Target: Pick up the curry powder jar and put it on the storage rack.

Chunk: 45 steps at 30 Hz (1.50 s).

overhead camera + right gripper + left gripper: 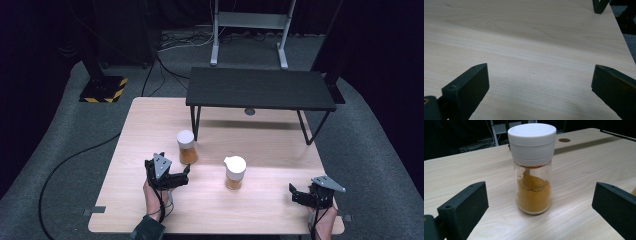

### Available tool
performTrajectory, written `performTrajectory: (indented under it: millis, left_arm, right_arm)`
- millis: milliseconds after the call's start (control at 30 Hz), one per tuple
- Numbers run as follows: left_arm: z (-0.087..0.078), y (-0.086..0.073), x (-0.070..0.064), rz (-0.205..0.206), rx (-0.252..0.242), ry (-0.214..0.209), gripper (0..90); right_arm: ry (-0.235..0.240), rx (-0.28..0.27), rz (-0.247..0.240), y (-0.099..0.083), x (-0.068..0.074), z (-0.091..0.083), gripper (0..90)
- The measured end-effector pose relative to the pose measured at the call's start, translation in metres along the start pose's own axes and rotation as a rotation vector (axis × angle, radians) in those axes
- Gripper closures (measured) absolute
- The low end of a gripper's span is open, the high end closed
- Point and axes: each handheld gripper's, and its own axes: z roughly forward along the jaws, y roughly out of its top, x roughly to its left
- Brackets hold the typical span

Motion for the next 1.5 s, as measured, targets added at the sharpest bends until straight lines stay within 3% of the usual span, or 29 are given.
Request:
performTrajectory:
  millis: [333, 767, 967, 1133, 1433, 1500]
  left_arm:
    - [0.01, 0.003, 0.001, 0.002, 0.001, -0.009, 0.0]
    - [0.038, 0.015, 0.005, -0.002, -0.006, -0.025, 0.0]
    - [0.049, 0.021, 0.005, 0.002, 0.013, -0.021, 0.0]
    - [0.06, 0.025, 0.011, -0.028, 0.002, -0.018, 0.0]
    - [0.069, 0.024, 0.011, -0.039, -0.006, -0.008, 0.0]
    - [0.069, 0.022, 0.014, -0.045, -0.02, -0.024, 2.6]
  right_arm:
    - [0.006, 0.0, -0.005, 0.0, -0.001, 0.0, 0.2]
    - [0.003, 0.001, -0.006, 0.0, 0.0, 0.0, 0.1]
    - [0.009, -0.001, -0.001, 0.0, -0.002, 0.0, 0.1]
    - [0.013, -0.001, -0.001, 0.0, -0.002, 0.0, 0.2]
    - [0.013, -0.005, 0.002, -0.001, -0.003, 0.0, 0.4]
    - [0.014, -0.009, 0.005, -0.002, -0.003, -0.001, 0.4]
